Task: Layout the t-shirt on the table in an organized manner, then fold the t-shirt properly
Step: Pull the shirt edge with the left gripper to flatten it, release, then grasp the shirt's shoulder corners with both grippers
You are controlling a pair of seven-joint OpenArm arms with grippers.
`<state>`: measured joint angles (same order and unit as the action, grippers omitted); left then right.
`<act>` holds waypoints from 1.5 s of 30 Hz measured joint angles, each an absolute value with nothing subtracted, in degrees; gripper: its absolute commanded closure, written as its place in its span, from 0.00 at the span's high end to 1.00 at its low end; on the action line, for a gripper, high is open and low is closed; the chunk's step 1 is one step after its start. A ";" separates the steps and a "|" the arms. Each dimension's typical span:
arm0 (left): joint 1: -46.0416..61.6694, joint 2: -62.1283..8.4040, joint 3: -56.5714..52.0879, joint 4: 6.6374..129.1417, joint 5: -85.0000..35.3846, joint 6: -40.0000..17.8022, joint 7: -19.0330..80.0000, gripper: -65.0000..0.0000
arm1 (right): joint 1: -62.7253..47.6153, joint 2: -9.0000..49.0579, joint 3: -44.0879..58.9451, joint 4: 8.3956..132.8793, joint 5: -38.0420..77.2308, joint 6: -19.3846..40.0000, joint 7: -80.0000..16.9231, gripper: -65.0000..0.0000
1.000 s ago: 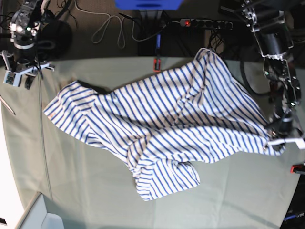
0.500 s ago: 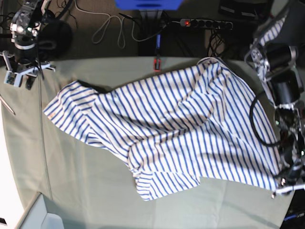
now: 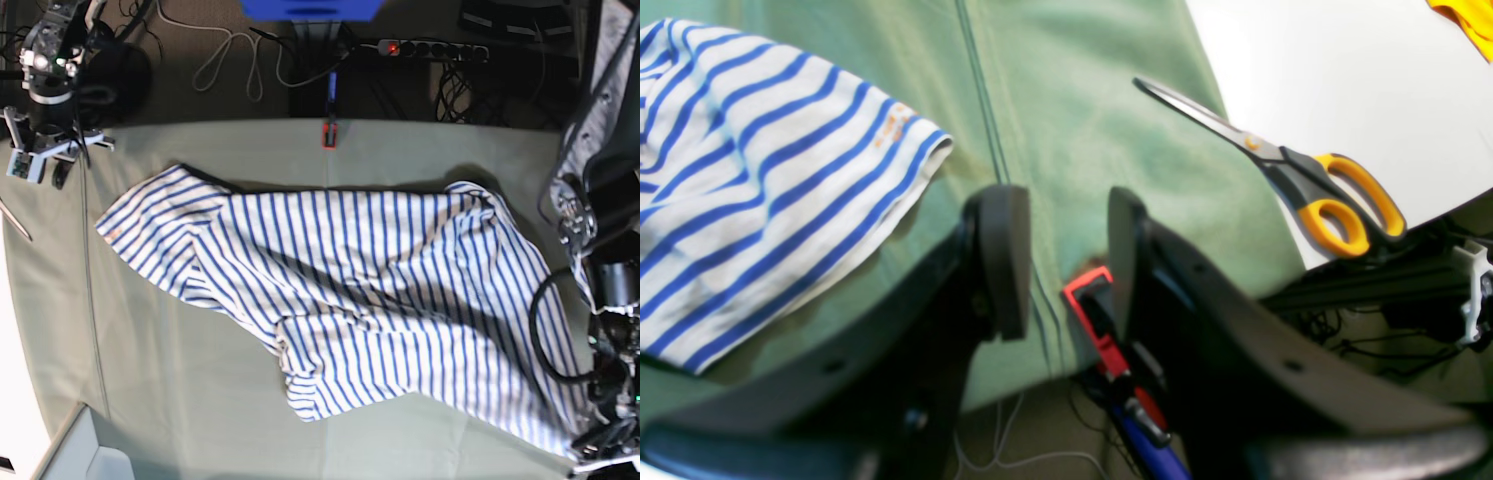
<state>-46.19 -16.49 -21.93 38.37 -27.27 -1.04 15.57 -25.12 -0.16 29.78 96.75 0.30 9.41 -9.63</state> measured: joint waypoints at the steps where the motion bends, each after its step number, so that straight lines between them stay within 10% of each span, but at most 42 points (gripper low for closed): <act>1: -46.00 -16.23 -21.19 38.24 -27.35 -1.06 15.59 0.38 | -25.58 -0.14 29.78 96.75 0.30 9.41 -9.21 0.31; 23: 15.05 -11.27 -20.53 86.87 -44.01 -0.45 15.18 0.43 | -26.24 0.08 24.99 102.32 0.27 9.41 -9.69 0.31; 45: 13.06 -5.23 -15.68 72.29 -43.57 -1.52 11.81 0.43 | -28.34 -0.14 17.50 102.32 0.25 18.28 -9.87 0.32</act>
<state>13.06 -5.23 -15.68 72.29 -43.57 -1.52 11.81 -28.34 -0.14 17.50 102.32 0.25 18.28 -9.87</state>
